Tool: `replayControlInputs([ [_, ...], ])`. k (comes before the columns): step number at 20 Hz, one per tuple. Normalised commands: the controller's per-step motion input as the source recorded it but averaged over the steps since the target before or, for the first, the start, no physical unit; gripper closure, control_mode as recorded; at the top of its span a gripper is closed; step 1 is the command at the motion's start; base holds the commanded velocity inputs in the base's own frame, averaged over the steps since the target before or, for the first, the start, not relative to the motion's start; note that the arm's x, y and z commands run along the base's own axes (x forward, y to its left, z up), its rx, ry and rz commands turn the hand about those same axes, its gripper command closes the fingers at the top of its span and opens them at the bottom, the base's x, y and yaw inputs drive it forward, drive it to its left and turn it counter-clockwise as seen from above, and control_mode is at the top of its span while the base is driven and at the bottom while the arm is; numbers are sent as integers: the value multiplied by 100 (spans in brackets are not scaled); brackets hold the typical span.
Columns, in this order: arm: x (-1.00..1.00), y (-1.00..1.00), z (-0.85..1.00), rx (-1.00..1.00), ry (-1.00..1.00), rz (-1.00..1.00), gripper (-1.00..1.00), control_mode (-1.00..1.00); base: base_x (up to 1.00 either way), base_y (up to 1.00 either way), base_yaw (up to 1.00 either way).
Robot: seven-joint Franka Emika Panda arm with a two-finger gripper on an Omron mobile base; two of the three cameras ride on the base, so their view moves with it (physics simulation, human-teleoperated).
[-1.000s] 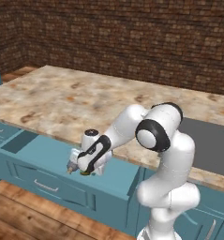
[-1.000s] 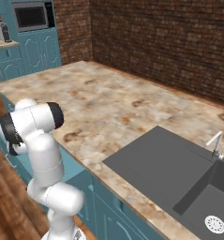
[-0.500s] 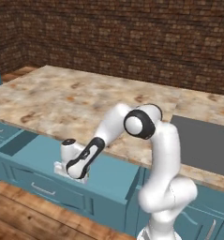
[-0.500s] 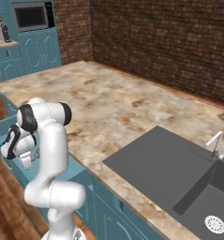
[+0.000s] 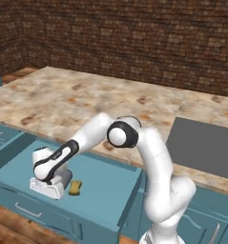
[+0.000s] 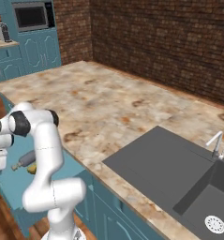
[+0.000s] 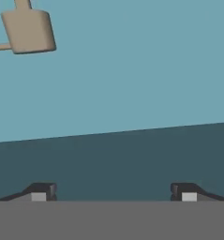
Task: Restock the sink supplies by placing the sponge and soap dispenser on the counter and next to the sink. Make sure the soap dispenser is upright.
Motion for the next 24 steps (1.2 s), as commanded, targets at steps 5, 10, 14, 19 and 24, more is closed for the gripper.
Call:
replayControlInputs([
  [5, -100, 78, -1, 0, 21, 0, -100, -100, 0, 0, 0],
  [10, -39, 8, 2, -1, -2, 3, -100, -100, 0, 0, 0],
  [14, 95, -21, 1, 5, -21, 11, -100, -100, 0, 0, 0],
  [19, 33, -1, -22, 1, -25, 3, -100, -100, 0, 0, 0],
  [24, 1, 0, -38, 2, -25, -5, -100, -100, 0, 0, 0],
])
